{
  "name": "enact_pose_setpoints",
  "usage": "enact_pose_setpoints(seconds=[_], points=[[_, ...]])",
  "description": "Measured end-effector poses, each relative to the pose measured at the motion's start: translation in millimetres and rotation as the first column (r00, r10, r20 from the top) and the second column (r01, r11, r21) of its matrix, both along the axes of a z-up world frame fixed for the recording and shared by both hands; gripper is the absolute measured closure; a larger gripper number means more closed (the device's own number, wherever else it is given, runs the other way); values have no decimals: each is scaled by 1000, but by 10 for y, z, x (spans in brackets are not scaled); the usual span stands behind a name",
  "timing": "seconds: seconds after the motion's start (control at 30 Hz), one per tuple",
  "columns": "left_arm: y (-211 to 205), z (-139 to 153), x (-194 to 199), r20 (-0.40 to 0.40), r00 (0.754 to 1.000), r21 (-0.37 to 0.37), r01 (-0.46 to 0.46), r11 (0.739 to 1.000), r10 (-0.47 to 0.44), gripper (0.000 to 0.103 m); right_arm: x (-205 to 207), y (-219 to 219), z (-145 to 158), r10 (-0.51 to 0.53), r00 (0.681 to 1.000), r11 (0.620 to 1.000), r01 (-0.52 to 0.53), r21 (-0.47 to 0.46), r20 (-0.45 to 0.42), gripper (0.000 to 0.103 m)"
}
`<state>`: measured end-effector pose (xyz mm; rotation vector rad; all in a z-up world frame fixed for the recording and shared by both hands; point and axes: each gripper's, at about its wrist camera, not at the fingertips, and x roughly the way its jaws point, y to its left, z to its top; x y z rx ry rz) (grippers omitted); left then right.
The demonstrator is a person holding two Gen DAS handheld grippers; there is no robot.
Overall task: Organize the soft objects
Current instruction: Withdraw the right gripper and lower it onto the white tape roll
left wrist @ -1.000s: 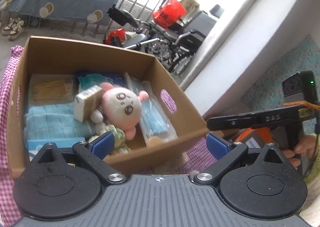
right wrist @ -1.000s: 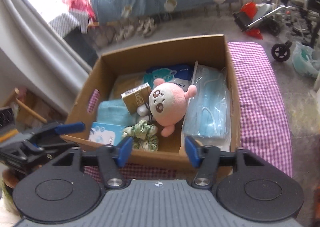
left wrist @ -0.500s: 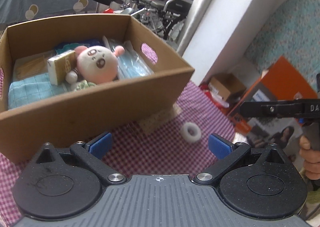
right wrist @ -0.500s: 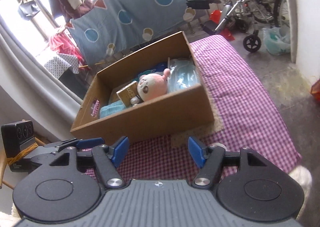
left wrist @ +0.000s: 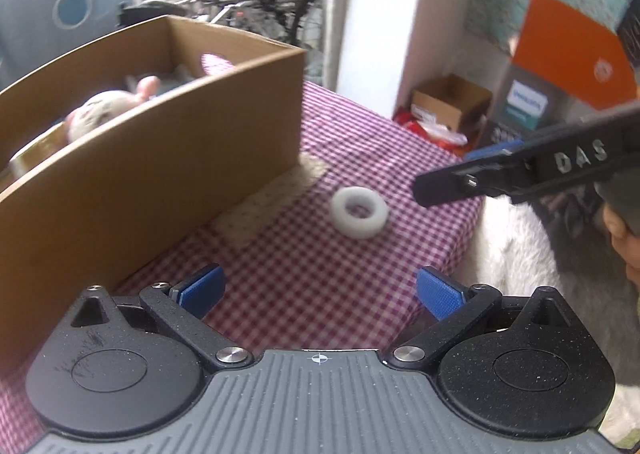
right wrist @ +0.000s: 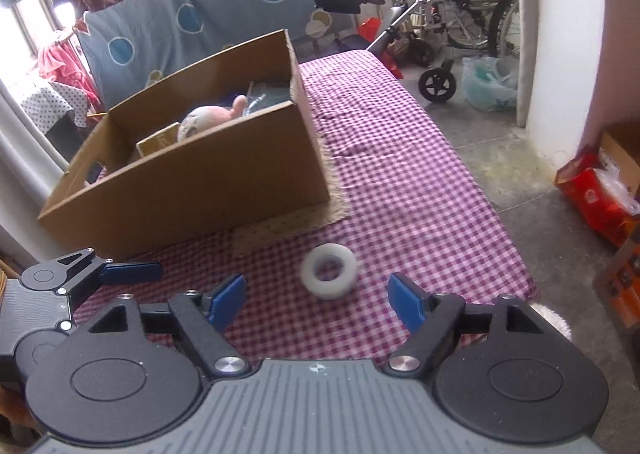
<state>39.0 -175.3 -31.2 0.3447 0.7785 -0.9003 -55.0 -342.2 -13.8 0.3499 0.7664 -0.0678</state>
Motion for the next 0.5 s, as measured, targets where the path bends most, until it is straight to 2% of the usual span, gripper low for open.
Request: enact_pose_setpoints(seconds=[0.17,0.33,0.4,0.5], points=[[-291,-123,-32,90,993,45,67,997,-71,1,101,-145,-154,-21,1000,1000,22,10,-3,23],[-506,-216,-11,135,985,58,105,993,-112,1,275,-295,-306,-36,999,998,37,47,-24,44],[-578,-241,-1,150,981,71,117,991,-126,4,344,-340,-360,-33,999,997,35,62,-35,46],[-641,-257,-5,162,975,81,143,986,-155,8,432,-364,-416,-8,999,998,10,68,-43,54]])
